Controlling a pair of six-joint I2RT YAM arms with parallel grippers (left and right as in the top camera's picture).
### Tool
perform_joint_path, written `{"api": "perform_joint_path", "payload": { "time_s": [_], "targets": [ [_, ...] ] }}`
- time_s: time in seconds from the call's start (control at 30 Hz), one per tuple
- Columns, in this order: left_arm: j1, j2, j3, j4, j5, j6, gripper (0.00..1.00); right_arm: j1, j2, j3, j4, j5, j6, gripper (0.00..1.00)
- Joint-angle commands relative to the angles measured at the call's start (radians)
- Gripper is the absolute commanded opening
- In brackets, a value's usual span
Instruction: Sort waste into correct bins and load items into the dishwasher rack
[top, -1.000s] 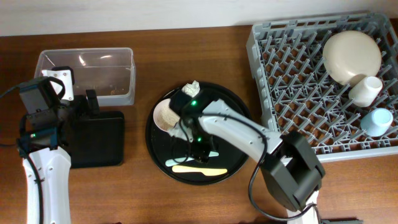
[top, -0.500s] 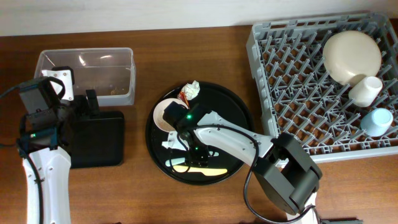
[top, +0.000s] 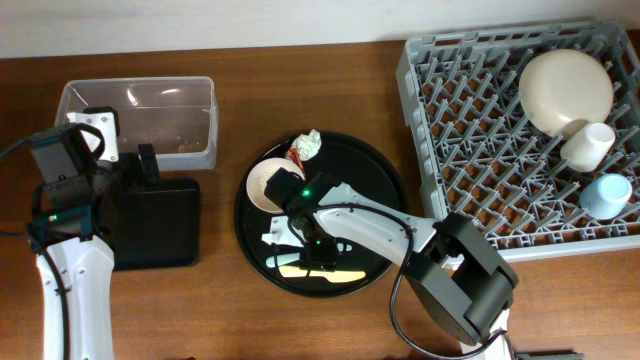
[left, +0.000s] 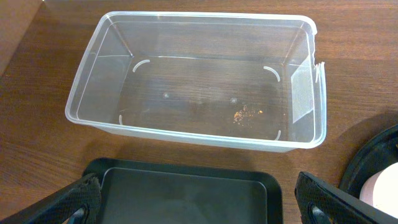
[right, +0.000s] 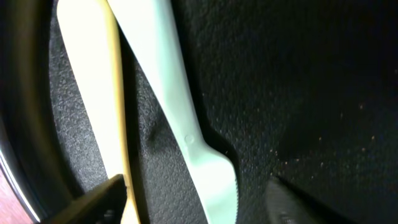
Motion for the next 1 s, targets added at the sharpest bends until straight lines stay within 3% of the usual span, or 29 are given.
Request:
{"api": "perform_joint_path", "payload": {
  "time_s": [0.0,0.17,0.27,0.4,0.53,0.87,0.97],
  "targets": [
    [0.005,0.000,0.021,0.002,-0.006,-0.013,0.99,-0.002,-0.002,-0.005,0.000,-0.016,0.009,0.73],
    [0.005,0.000,0.021,0.002,-0.006,-0.013,0.99,-0.002,-0.002,-0.007,0.033,-0.017,0.008,0.52],
    [0.005,0.000,0.021,0.002,-0.006,-0.013,0.99,-0.002,-0.002,-0.013,0.034,-0.016,0.008,0.53],
    [0.005,0.000,0.021,0.002,-0.006,-0.013,0.99,-0.002,-0.002,-0.014,0.001,-0.016,0.008,0.76],
    [0.005,0.000,0.021,0.002,-0.006,-0.013,0.99,-0.002,-0.002,-0.014,0.001,-0.016,0.008,0.71],
    [0.005,0.000,0.021,0.002,-0.006,-0.013,0.99,-0.035,0.026,-0.030,0.018,-0.032,-0.004,0.76],
    [0.005,0.000,0.021,0.002,-0.006,-0.013,0.99,-0.035,0.026,-0.030,0.027,-0.031,-0.011,0.69]
  ]
}}
